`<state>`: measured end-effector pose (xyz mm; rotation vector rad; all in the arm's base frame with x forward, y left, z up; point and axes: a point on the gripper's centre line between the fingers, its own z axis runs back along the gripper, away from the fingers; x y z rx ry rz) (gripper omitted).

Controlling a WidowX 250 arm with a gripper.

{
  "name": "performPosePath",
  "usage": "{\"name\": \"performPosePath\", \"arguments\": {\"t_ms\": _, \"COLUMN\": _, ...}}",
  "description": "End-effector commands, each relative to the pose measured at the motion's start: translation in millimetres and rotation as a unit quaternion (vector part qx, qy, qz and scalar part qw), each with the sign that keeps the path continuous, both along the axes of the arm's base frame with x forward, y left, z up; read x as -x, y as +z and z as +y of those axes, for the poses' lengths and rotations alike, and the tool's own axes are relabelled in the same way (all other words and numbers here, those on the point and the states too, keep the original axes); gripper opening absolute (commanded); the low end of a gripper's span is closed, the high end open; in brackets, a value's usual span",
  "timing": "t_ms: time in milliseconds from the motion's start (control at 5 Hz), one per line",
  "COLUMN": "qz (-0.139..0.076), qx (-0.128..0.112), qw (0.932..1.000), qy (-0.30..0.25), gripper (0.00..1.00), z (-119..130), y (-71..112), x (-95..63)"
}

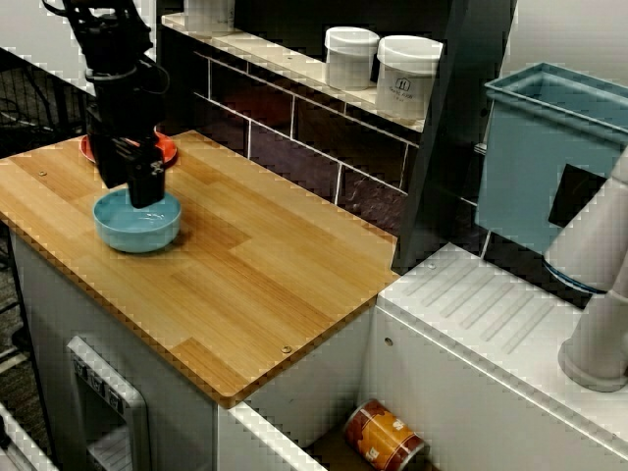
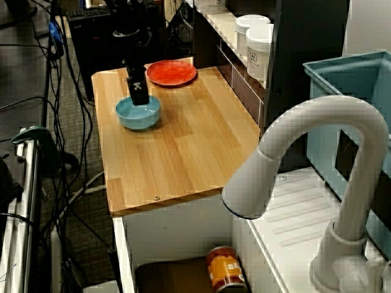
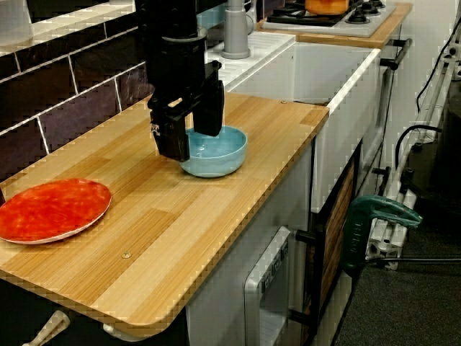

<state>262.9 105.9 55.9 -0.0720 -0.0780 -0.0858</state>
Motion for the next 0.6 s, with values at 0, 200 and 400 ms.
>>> {"name": "performPosePath", "arguments": {"t_ms": 0, "qz": -0.021, "qx": -0.026, "qw": 0.9990, "qy": -0.029, "gripper": 1.00, "z": 29, "y": 4.9, "x": 5.6}}
{"name": "performPosePath", "arguments": {"t_ms": 200, "qz": -0.013, "qx": -0.030, "qw": 0.9990, "qy": -0.031, "gripper": 1.00, "z": 32, "y": -5.1, "x": 5.5}}
{"name": "performPosePath", "arguments": {"t_ms": 400, "qz": -0.006, "qx": -0.031, "qw": 0.9988, "qy": -0.038, "gripper": 1.00, "z": 25, "y": -14.5, "x": 7.4}}
